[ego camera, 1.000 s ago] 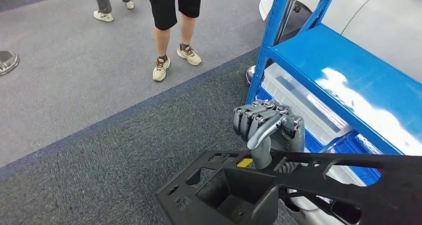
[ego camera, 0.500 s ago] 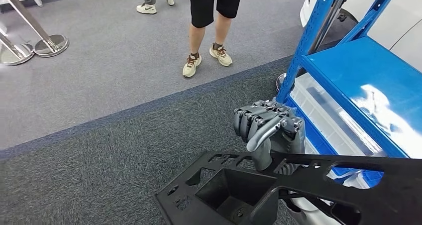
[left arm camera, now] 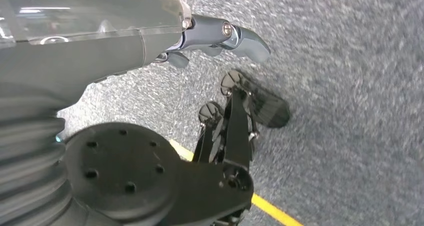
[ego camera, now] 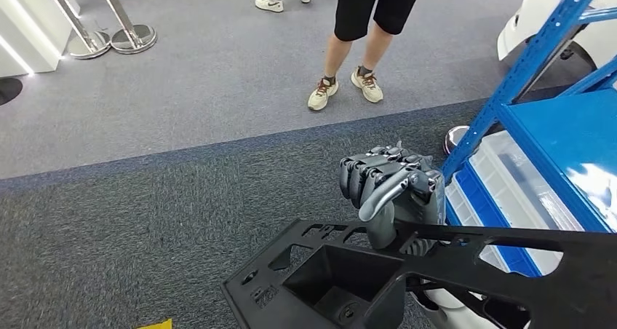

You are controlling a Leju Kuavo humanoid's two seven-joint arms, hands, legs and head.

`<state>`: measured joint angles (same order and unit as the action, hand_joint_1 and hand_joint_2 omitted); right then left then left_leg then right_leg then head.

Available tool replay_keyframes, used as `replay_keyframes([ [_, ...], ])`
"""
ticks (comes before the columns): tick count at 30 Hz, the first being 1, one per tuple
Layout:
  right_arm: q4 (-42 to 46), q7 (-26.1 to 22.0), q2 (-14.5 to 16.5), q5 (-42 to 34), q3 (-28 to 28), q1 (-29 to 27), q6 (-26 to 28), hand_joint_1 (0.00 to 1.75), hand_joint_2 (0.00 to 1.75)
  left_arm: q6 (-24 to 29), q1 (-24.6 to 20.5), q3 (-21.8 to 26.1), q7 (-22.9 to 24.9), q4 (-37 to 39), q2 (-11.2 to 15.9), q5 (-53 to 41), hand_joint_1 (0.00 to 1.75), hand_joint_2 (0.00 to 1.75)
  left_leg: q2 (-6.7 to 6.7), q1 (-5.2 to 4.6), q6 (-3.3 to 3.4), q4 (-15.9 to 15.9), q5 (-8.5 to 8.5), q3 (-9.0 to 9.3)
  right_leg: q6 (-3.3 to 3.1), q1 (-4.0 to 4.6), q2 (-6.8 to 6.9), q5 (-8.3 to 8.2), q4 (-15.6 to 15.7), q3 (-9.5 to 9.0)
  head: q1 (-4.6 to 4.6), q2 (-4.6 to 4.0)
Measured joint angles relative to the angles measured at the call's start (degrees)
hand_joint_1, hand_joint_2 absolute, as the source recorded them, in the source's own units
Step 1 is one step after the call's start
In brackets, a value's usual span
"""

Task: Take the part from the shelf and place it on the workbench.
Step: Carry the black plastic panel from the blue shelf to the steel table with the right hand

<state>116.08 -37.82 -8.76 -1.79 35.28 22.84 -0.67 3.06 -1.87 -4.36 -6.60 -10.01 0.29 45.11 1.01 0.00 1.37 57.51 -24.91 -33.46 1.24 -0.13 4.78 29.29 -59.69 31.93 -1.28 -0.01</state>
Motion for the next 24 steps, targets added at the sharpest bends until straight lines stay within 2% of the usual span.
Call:
replay_keyframes([
  [2,0.0,0.1,0.0,-2.1,-1.2,0.0,-2.2,1.75,1.75,0.2,-0.1,0.1,0.1,0.0,0.0,0.2,0.00,1.75,-1.15,0.15,0.40,-0.2,0.25,0.06,0.42,-0.26,-3.35,3.46,-6.6,3.10,0.01,-0.01],
  [3,0.0,0.1,0.0,-2.7,-2.2,-0.1,-3.5,1.75,1.75,0.3,-0.1,0.2,0.1,0.0,0.0,0.3,0.00,1.75,-1.80,0.14,0.51,-0.2,0.29,-0.02,0.55,-0.29,-4.13,5.18,-10.8,5.24,0.01,-0.01],
  [4,0.0,0.1,0.0,-3.2,-3.2,-0.3,-4.7,1.75,1.75,0.3,-0.1,0.2,0.1,0.0,0.0,0.3,0.00,1.75,-2.56,0.12,0.56,-0.2,0.31,-0.07,0.65,-0.31,-4.42,6.13,-14.1,7.02,0.01,-0.01],
  [5,0.0,0.1,-0.1,-3.3,-4.0,-0.5,-5.6,1.75,1.75,0.4,0.0,0.3,0.1,0.0,0.0,0.3,0.00,1.75,-3.32,0.12,0.58,-0.1,0.31,-0.09,0.70,-0.33,-4.50,5.93,-15.5,7.88,0.01,-0.01],
  [6,0.0,0.1,-0.1,-3.4,-4.7,-0.6,-6.1,1.75,1.75,0.4,0.0,0.3,0.1,0.0,0.0,0.3,0.00,1.75,-4.13,0.14,0.53,0.0,0.29,-0.08,0.71,-0.40,-4.60,4.55,-14.3,7.56,0.01,-0.01],
  [7,0.0,0.1,-0.1,-3.4,-5.2,-0.6,-6.5,1.75,1.75,0.3,0.1,0.3,0.2,0.0,0.0,0.3,0.00,1.75,-4.95,0.18,0.43,0.2,0.23,-0.05,0.68,-0.54,-4.92,2.34,-11.1,6.15,0.01,-0.01],
  [9,0.1,0.1,0.0,-3.4,-6.0,-0.7,-7.2,1.75,1.75,0.1,0.0,0.4,0.2,0.0,0.0,0.3,0.00,1.75,-6.52,0.23,-0.01,0.8,0.00,-0.27,0.56,-0.98,-7.13,-1.18,-3.1,2.61,0.00,-0.01],
  [10,0.2,0.1,0.0,-3.4,-6.5,-0.8,-7.5,1.75,1.75,0.0,0.0,0.4,0.2,0.0,0.0,0.2,0.00,1.75,-7.19,0.25,-0.33,1.1,-0.04,-0.55,0.43,-1.11,-8.04,-1.92,-0.6,1.54,0.01,-0.01],
  [11,0.3,0.2,0.1,-3.3,-6.9,-0.9,-7.8,1.75,1.75,-0.1,0.0,0.4,0.2,0.0,0.0,0.2,0.00,1.75,-7.79,0.27,-0.68,1.2,-0.02,-0.87,0.21,-1.13,-8.64,-1.96,0.5,1.15,0.01,-0.01],
  [13,0.4,0.3,0.2,-3.3,-7.7,-1.1,-8.4,1.75,1.75,-0.2,0.3,0.4,0.2,0.0,0.1,0.0,0.00,1.75,-8.76,0.44,-1.45,1.1,0.18,-1.34,-0.48,-0.99,-7.72,-2.07,0.9,1.11,0.01,-0.01],
  [14,0.5,0.3,0.3,-3.2,-8.0,-1.1,-8.7,1.75,1.75,-0.2,0.4,0.4,0.2,0.0,0.1,-0.1,0.00,1.75,-8.15,0.42,-1.78,1.3,-0.03,-1.55,-0.89,-0.99,-7.11,-2.20,1.1,0.98,0.00,-0.01],
  [15,0.5,0.3,0.5,-3.1,-8.3,-1.2,-9.2,1.75,1.75,-0.3,0.5,0.4,0.2,0.0,0.1,-0.2,0.00,1.75,-6.81,0.38,-2.07,2.5,-0.83,-2.10,-1.30,-1.02,-6.37,-2.33,1.4,0.83,-0.01,-0.01],
  [17,0.5,0.4,0.9,-2.7,-9.0,-1.4,-10.0,1.75,1.75,-0.4,0.3,0.3,0.1,0.0,0.0,-0.5,0.00,1.75,-3.23,0.29,-2.50,8.0,-4.10,-4.64,-1.86,-0.89,-4.80,-2.37,1.7,0.64,-0.01,-0.01],
  [18,0.5,0.4,1.1,-2.5,-9.3,-1.6,-10.3,1.75,1.75,-0.4,0.2,0.3,0.1,0.0,0.0,-0.7,0.00,1.75,-2.25,0.38,-2.67,11.9,-5.97,-6.45,-2.01,-0.74,-3.96,-2.31,1.7,0.63,-0.01,-0.01],
  [19,0.5,0.4,1.2,-2.3,-9.5,-1.8,-10.5,1.75,1.75,-0.5,0.1,0.3,0.0,0.0,0.0,-0.8,0.00,1.75,-1.84,0.48,-2.81,15.1,-7.19,-7.97,-2.09,-0.61,-3.12,-2.24,1.7,0.63,-0.01,-0.01],
  [20,0.5,0.4,1.3,-2.2,-9.7,-2.0,-10.7,1.75,1.75,-0.5,0.1,0.3,0.0,0.0,0.0,-0.8,0.00,1.75,-1.65,0.55,-2.88,16.7,-7.44,-8.70,-2.13,-0.53,-2.29,-2.15,1.7,0.60,-0.01,-0.01],
  [21,0.5,0.4,1.4,-2.1,-9.8,-2.1,-10.7,1.75,1.75,-0.6,0.1,0.3,0.0,0.0,0.0,-0.8,0.00,1.75,-1.49,0.58,-2.89,16.2,-6.61,-8.29,-2.13,-0.48,-1.52,-2.05,1.7,0.52,-0.01,-0.01],
  [22,0.5,0.4,1.5,-2.1,-10.0,-2.1,-10.8,1.75,1.75,-0.7,0.2,0.3,0.0,0.0,0.0,-0.8,0.00,1.75,-1.10,0.57,-2.80,13.4,-4.92,-6.75,-2.07,-0.46,-0.83,-1.92,1.7,0.36,-0.01,-0.01],
  [24,0.6,0.3,1.6,-2.0,-10.2,-2.1,-10.8,1.75,1.75,-0.8,0.2,0.3,0.0,0.0,0.0,-0.9,0.00,1.75,1.29,0.16,-2.20,5.4,-1.62,-2.42,-1.77,-0.27,0.33,-1.59,1.7,-0.04,-0.01,-0.01],
])
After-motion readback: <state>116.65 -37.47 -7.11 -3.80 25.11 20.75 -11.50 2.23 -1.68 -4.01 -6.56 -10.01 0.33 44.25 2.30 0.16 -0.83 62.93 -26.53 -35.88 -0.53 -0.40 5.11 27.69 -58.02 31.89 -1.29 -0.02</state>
